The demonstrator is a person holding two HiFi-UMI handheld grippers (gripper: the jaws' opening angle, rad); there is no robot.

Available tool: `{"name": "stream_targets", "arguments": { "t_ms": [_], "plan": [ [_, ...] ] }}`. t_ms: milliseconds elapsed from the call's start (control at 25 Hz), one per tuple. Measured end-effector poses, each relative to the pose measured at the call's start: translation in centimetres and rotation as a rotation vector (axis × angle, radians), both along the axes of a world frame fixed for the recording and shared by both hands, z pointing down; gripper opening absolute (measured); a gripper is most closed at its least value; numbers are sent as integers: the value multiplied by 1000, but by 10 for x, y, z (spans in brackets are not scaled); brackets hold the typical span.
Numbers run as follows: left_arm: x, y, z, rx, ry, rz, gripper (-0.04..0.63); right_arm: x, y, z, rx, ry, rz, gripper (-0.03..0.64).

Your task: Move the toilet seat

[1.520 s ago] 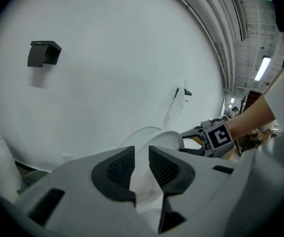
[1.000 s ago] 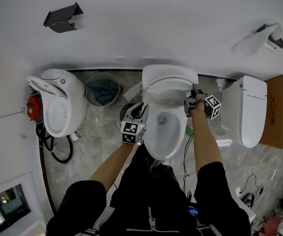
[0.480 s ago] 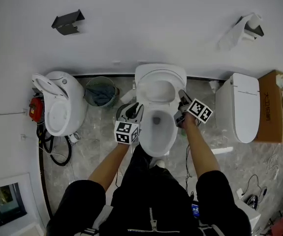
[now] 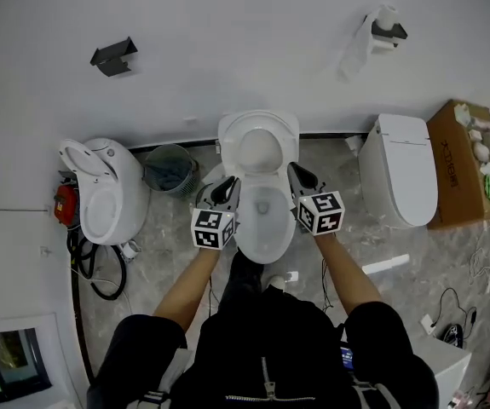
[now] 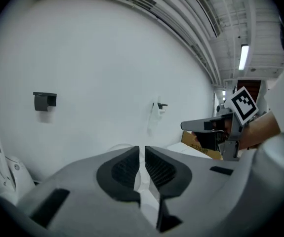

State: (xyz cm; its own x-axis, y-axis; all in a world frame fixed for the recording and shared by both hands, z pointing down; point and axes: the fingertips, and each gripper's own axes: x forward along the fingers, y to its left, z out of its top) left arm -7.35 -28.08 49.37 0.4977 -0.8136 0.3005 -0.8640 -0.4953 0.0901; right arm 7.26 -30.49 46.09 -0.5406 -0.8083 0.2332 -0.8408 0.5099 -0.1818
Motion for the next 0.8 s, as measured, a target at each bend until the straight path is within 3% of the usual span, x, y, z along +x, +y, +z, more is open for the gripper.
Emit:
{"name": "stream_targets", "arguments": {
  "t_ms": [400,800],
  "plan": [
    [16,53,-48,107,-37,40,3,10,76,-45,114,-4,32,0],
    [7,81,-55,127,-20,29,2,8,108,-39,108,10,34,0]
  ]
}}
